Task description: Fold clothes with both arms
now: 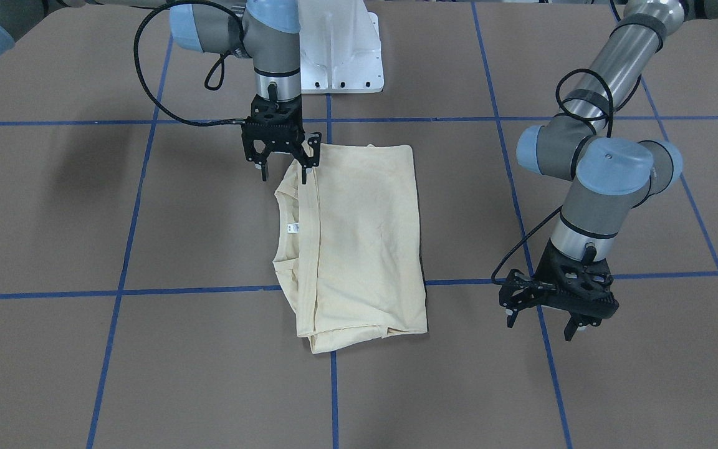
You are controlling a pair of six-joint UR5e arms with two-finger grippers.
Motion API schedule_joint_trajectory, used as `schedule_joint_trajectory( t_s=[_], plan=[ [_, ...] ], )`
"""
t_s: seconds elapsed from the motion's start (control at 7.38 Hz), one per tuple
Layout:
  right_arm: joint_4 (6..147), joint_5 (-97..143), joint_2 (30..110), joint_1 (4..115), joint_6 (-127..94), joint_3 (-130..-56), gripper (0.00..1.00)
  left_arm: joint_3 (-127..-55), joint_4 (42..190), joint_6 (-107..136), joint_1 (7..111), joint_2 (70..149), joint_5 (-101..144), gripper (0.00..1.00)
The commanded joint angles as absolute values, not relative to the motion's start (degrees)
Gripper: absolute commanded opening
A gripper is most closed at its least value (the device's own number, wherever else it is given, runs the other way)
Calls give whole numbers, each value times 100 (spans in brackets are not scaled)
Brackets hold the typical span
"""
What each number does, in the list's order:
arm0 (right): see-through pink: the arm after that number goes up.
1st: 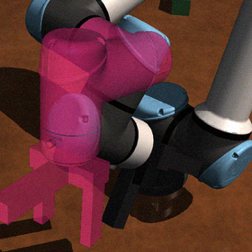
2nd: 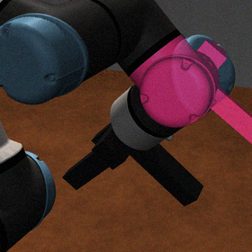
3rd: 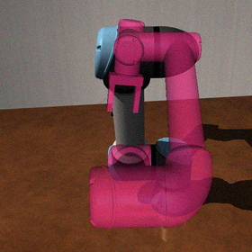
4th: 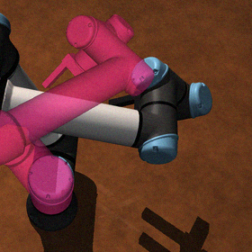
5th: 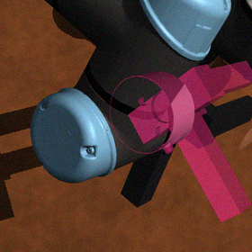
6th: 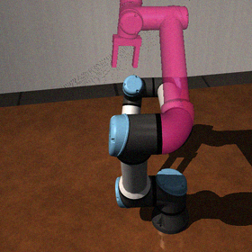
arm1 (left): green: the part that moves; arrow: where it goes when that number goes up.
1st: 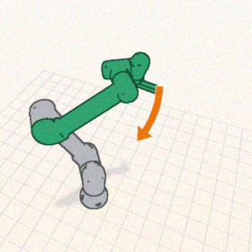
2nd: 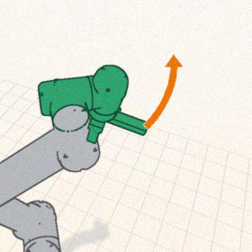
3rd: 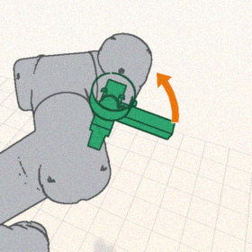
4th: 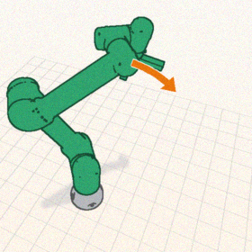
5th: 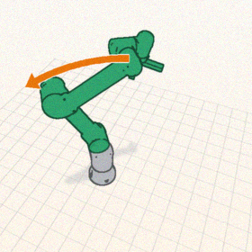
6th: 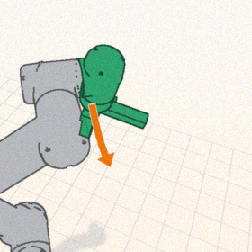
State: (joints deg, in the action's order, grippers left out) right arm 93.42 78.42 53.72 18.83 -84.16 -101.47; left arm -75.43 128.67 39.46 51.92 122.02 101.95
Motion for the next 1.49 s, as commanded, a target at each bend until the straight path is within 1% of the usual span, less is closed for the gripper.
schedule_joint_trajectory(
  t_s=[0.0, 0.14, 0.27, 0.41, 1.35],
  plan=[
    [9694, 8190, 4198, 2257, -8298, -8788, 100, -7655, 12867, 3946, 5186, 12138, 10195, 100],
    [9703, 8331, 3688, 2415, -8132, -8023, 100, -7664, 12867, 3946, 5186, 12129, 10195, 100],
    [9712, 8410, 3500, 2495, -7947, -7528, 100, -7664, 12867, 3946, 5186, 12129, 10195, 100],
    [9712, 8446, 3498, 2513, -7719, -7323, 100, -7664, 12867, 3946, 5186, 12129, 10195, 100],
    [10134, 8552, 3507, 2566, -7181, -7225, 100, -7655, 12867, 3938, 5177, 12129, 10195, 100]
  ],
)
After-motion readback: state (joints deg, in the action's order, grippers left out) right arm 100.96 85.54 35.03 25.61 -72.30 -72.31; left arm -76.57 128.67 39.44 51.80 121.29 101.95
